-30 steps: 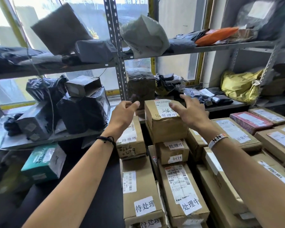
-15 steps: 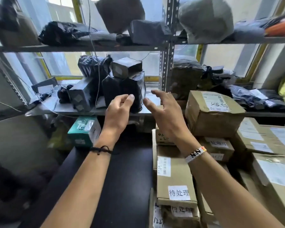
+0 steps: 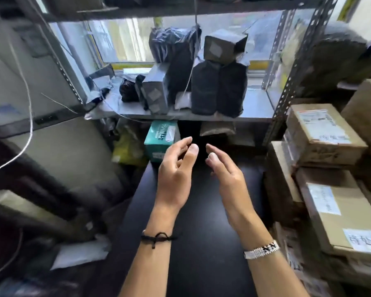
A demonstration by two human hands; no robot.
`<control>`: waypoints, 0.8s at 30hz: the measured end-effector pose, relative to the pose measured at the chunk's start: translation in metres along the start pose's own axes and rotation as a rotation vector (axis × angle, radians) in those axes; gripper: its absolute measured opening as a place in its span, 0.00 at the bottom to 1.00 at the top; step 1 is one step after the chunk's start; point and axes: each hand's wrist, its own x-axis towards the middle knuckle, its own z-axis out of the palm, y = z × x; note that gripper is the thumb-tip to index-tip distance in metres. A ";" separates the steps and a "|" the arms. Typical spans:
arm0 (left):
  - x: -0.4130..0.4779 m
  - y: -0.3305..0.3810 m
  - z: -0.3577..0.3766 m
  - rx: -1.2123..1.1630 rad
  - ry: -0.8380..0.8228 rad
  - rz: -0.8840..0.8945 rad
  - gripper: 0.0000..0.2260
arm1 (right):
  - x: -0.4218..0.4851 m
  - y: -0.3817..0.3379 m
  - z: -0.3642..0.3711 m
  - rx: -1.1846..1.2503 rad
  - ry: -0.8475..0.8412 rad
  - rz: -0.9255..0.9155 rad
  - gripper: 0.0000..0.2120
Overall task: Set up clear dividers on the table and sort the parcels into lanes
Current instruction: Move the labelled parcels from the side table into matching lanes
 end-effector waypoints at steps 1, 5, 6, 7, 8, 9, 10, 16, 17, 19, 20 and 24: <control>0.001 -0.007 -0.012 -0.012 -0.014 -0.008 0.22 | 0.000 0.005 0.014 0.022 0.002 0.014 0.21; -0.012 -0.039 -0.055 -0.079 -0.039 -0.063 0.18 | -0.009 0.031 0.058 0.070 0.020 0.066 0.23; -0.015 -0.047 -0.063 -0.090 -0.036 -0.075 0.18 | -0.010 0.038 0.064 0.073 0.039 0.072 0.23; -0.016 -0.053 -0.070 -0.098 -0.033 -0.083 0.19 | -0.011 0.042 0.069 0.074 0.053 0.076 0.23; -0.014 -0.059 -0.078 -0.104 -0.029 -0.098 0.20 | -0.009 0.047 0.074 0.075 0.063 0.089 0.23; -0.009 -0.063 -0.084 -0.104 -0.022 -0.110 0.21 | -0.007 0.051 0.078 0.073 0.068 0.097 0.24; -0.006 -0.068 -0.090 -0.101 -0.013 -0.123 0.22 | -0.004 0.056 0.083 0.072 0.064 0.109 0.24; 0.000 -0.094 -0.107 -0.082 0.043 -0.184 0.22 | 0.001 0.082 0.095 0.072 0.037 0.196 0.23; 0.003 -0.096 -0.108 -0.075 0.056 -0.187 0.22 | 0.004 0.084 0.095 0.072 0.034 0.205 0.23; 0.018 -0.100 -0.107 -0.059 0.081 -0.192 0.22 | 0.019 0.086 0.092 0.076 0.025 0.224 0.23; 0.026 -0.102 -0.106 -0.051 0.098 -0.200 0.22 | 0.027 0.087 0.091 0.081 0.018 0.239 0.24; 0.049 -0.119 -0.106 -0.032 0.180 -0.236 0.22 | 0.059 0.097 0.091 0.087 0.001 0.286 0.29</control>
